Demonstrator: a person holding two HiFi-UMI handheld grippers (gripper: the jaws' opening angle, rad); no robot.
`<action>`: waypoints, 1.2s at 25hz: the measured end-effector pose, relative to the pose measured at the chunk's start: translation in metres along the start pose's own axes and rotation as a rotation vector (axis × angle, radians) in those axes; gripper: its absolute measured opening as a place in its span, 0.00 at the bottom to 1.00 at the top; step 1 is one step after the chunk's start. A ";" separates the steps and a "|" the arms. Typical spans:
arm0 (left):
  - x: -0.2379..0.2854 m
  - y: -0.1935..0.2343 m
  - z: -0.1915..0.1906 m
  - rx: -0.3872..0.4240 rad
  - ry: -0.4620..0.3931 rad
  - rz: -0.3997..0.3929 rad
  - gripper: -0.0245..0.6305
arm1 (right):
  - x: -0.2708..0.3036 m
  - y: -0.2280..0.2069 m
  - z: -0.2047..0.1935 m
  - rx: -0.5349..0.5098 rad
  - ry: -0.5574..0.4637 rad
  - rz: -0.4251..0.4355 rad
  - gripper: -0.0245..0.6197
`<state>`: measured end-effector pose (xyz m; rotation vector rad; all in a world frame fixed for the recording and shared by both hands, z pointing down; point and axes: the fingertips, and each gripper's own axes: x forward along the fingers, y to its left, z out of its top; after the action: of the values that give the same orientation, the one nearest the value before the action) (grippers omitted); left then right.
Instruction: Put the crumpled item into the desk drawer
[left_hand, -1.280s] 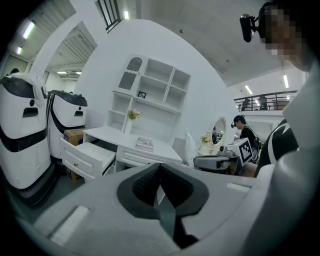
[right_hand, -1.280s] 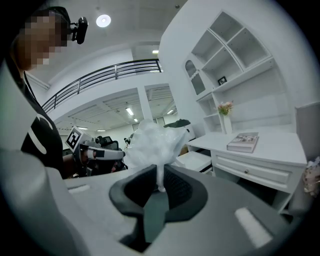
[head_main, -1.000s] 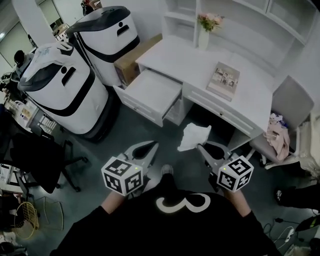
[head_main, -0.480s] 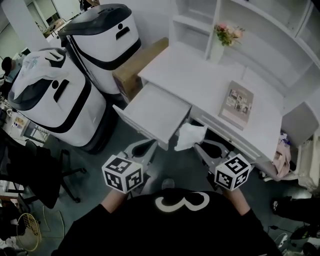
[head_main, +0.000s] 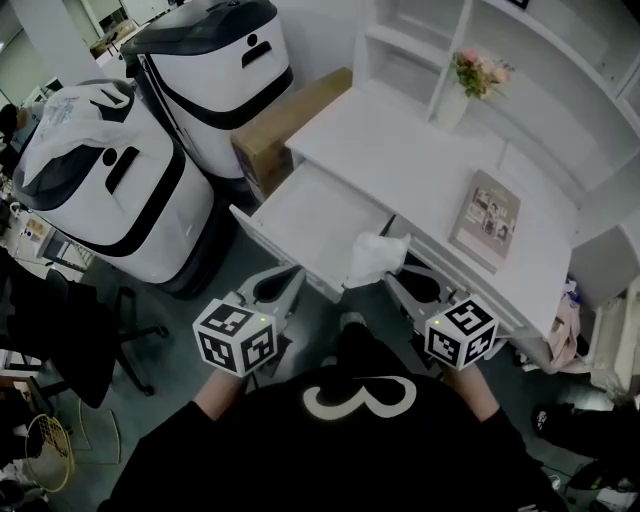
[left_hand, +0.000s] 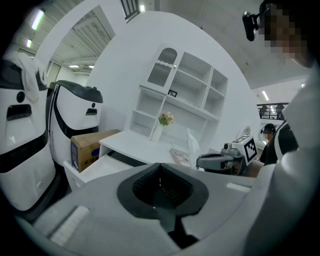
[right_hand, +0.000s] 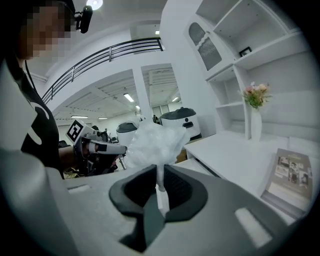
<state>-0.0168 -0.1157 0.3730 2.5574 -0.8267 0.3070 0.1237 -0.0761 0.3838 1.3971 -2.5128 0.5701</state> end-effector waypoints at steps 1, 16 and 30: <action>0.000 0.003 0.000 -0.005 0.000 0.007 0.05 | 0.005 -0.001 0.001 -0.004 0.006 0.006 0.11; 0.033 0.088 0.013 -0.092 0.034 0.143 0.05 | 0.130 -0.053 0.009 -0.058 0.150 0.113 0.11; 0.058 0.172 0.009 -0.187 0.069 0.238 0.05 | 0.258 -0.088 -0.009 -0.086 0.337 0.182 0.11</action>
<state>-0.0723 -0.2743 0.4415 2.2663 -1.0825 0.3698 0.0620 -0.3118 0.5060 0.9566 -2.3701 0.6600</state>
